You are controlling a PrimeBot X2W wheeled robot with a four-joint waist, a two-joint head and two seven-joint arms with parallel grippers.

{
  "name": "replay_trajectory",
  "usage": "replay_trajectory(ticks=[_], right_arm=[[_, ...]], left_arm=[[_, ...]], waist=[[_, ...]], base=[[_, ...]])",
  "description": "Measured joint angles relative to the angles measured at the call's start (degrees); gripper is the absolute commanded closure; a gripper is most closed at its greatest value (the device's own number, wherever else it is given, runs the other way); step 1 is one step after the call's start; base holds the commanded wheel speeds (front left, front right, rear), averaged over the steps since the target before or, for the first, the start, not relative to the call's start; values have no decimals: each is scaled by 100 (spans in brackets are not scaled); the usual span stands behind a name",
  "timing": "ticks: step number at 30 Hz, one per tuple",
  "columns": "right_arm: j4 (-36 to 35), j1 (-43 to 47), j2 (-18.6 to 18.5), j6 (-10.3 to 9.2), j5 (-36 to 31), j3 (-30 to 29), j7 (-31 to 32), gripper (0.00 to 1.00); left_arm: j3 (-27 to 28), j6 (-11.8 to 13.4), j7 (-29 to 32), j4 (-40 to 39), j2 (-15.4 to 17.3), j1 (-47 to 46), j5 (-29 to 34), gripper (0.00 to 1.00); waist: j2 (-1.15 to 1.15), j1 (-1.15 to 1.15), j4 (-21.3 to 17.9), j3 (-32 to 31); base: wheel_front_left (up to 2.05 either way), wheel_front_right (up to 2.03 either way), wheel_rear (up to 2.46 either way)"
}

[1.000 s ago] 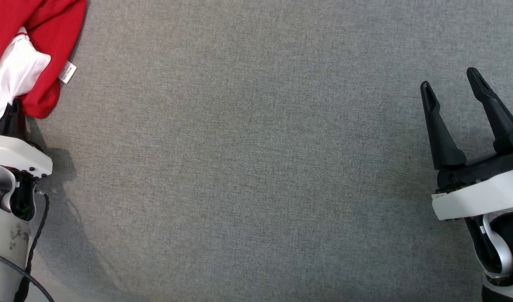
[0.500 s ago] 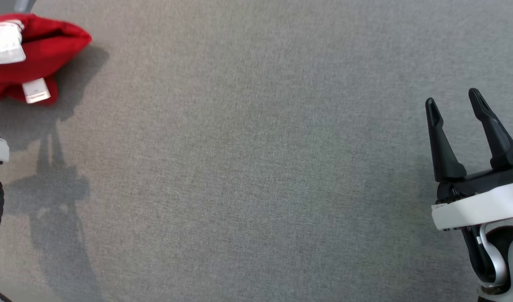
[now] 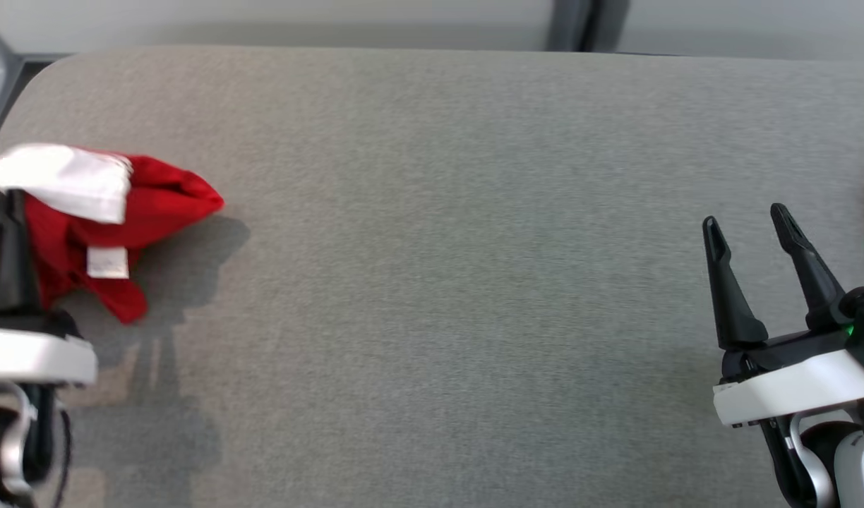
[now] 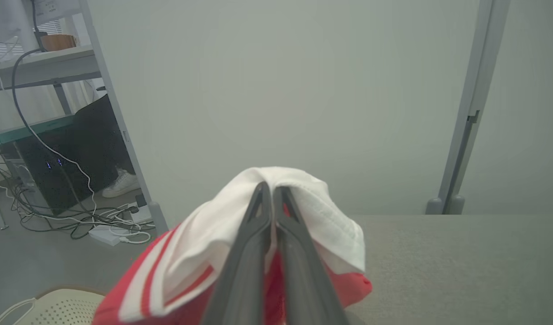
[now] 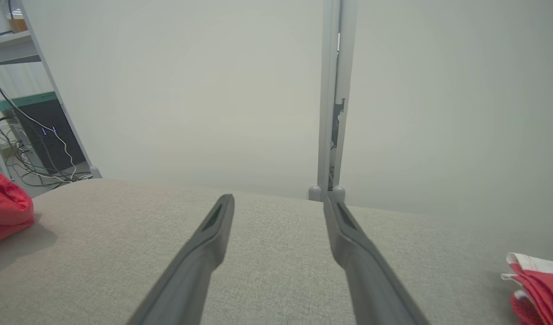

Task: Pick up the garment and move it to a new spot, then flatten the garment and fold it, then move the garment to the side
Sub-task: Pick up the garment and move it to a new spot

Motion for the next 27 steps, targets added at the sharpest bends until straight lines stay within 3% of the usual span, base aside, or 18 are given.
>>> replay_trajectory(ticks=[5, 10, 19, 27], right_arm=[[-18, 55, 33, 0, 56, 3, -60, 0], [-42, 75, 65, 0, 136, -3, -97, 0], [-16, -24, 104, 0, 241, 91, -232, 0], [188, -39, 122, 0, 483, 146, -572, 0]], left_arm=[[-254, 275, 299, -992, -180, 612, 123, 100], [-675, 310, 513, -1592, -277, 641, 299, 100], [-1675, -60, 882, -1745, -647, -358, 570, 100], [-2574, -402, 1042, -983, -1139, -934, 823, 100]], waist=[[0, 0, -401, -122], [0, 0, -803, -133], [0, 0, -1489, 108], [0, 0, -2068, 570]], base=[[0, 0, 0], [0, 0, 0], [0, 0, 0], [0, 0, 0]])
